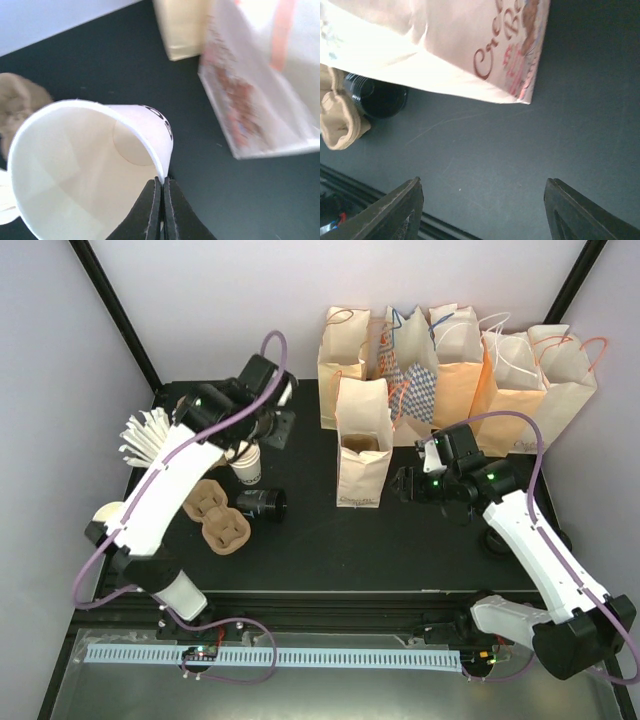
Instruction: Pack the takeout coffee
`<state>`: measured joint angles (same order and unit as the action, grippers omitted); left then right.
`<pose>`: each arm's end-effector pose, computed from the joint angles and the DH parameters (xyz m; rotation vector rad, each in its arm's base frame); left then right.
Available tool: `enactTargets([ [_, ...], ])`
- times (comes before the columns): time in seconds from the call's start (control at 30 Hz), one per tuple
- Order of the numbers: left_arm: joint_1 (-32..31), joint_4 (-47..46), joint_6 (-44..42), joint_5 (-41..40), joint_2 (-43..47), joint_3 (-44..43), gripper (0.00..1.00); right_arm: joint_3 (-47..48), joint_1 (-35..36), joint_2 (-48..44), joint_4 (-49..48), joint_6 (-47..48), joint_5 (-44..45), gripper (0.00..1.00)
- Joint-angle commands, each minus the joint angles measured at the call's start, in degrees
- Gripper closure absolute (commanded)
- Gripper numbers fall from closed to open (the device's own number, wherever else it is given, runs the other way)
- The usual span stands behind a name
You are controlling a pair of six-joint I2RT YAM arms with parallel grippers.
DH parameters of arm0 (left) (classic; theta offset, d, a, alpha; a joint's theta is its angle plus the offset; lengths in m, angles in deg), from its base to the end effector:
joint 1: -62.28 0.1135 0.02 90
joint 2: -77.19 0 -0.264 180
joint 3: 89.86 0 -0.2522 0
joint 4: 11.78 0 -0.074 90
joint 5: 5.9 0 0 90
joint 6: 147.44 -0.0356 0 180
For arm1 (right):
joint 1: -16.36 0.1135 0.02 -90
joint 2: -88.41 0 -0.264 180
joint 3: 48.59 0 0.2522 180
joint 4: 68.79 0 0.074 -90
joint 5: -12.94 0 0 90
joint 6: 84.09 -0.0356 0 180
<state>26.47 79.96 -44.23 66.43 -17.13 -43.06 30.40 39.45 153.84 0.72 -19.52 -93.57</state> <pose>0.2507 -0.1676 0.4490 0.3517 2.4079 0.0050 0.1947 0.0940 0.3231 -0.0632 2.6360 0.6798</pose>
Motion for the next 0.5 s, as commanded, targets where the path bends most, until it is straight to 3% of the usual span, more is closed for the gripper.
enactTargets([
  [0.0, -7.5, 1.7, 4.4, 4.1, 4.9, 4.6, 0.98, 2.2, -0.1, -2.8, 0.0, -0.1, 7.7, 0.31],
  [0.1, -13.1, 10.0, 7.5, 4.3, 4.5, 6.5, 0.98, 1.3, 0.0, -3.8, -0.4, -1.6, 10.2, 0.31],
  [0.17, -17.7, 10.2, 7.8, 3.9, 5.5, 12.9, 0.98, -0.5, -0.1, -4.6, -1.3, -2.8, 11.5, 0.31],
  [0.3, -26.4, 4.8, 8.7, 4.1, 7.7, 23.3, 0.98, -4.9, -0.1, -5.3, -3.6, -6.0, 11.8, 0.3],
  [0.47, -32.2, -7.2, 8.5, 6.4, 8.4, 33.2, 0.99, -10.5, -0.4, -2.8, -7.5, -8.8, 5.6, 0.29],
])
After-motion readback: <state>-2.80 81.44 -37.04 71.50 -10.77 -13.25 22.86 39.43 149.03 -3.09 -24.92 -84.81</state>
